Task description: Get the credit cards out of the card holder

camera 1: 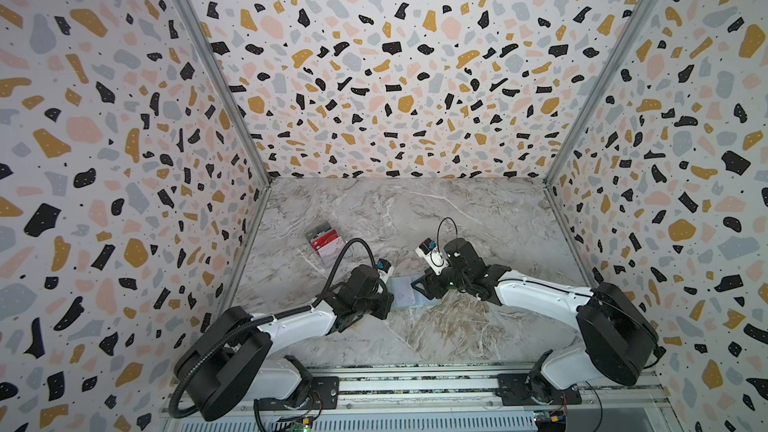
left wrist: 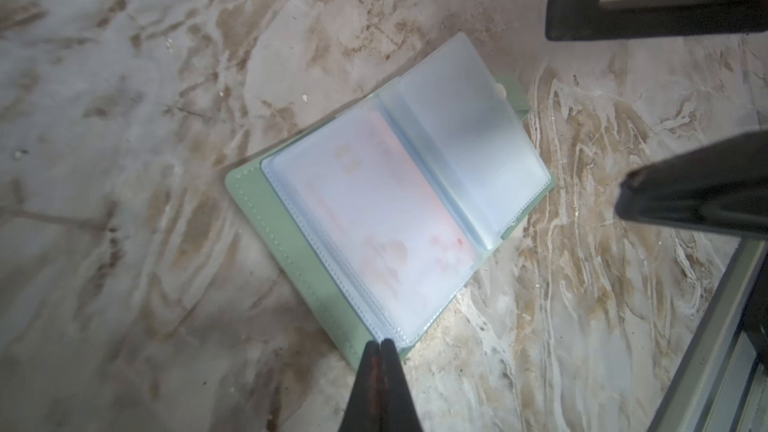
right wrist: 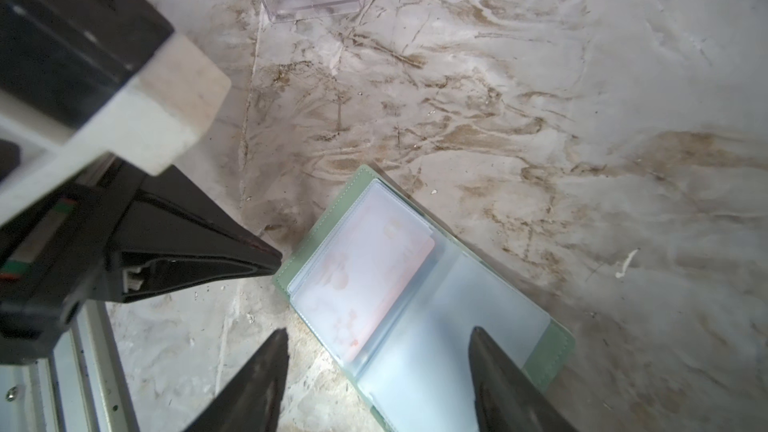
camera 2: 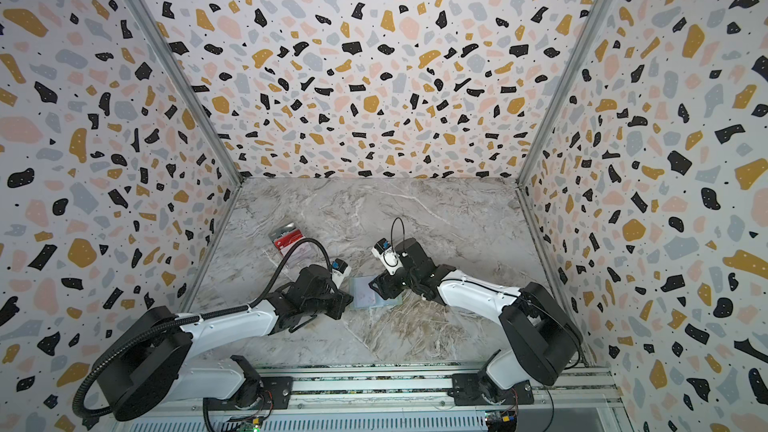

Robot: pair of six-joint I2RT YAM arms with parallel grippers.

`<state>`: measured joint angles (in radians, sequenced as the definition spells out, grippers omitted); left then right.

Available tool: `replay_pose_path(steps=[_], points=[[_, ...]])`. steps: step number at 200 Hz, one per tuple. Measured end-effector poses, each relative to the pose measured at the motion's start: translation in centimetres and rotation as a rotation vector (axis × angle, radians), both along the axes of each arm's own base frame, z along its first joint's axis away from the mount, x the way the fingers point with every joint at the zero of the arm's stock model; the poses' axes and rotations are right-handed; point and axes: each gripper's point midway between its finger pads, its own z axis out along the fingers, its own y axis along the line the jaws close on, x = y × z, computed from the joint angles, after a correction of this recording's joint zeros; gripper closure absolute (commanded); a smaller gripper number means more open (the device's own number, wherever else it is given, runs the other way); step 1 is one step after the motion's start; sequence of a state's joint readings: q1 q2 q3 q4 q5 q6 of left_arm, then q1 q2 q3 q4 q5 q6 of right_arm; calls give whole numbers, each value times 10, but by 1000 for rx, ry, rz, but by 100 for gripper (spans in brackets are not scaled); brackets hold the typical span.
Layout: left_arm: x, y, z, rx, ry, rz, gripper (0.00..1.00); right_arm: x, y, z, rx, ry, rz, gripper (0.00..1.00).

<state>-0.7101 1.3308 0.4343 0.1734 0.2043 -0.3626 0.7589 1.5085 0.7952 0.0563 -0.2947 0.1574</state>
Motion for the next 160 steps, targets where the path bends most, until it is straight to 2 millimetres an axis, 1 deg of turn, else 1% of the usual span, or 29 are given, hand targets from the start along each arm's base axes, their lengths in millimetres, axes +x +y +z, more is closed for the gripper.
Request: replay_pose_path(steps=[37,68,109,160], points=[[1,-3,-6,-9,-10,-6,100,-1,8,-13,-30,16,5,33],[2,-5,-10,-11,-10,-1,100,-2,14,-19,-44,22,11,33],[-3,2,-17,-13,0,27,100,1,25,-22,-64,3,13,31],[-5,3,-18,-40,-16,41,100,-3,34,-39,-123,-5,11,29]])
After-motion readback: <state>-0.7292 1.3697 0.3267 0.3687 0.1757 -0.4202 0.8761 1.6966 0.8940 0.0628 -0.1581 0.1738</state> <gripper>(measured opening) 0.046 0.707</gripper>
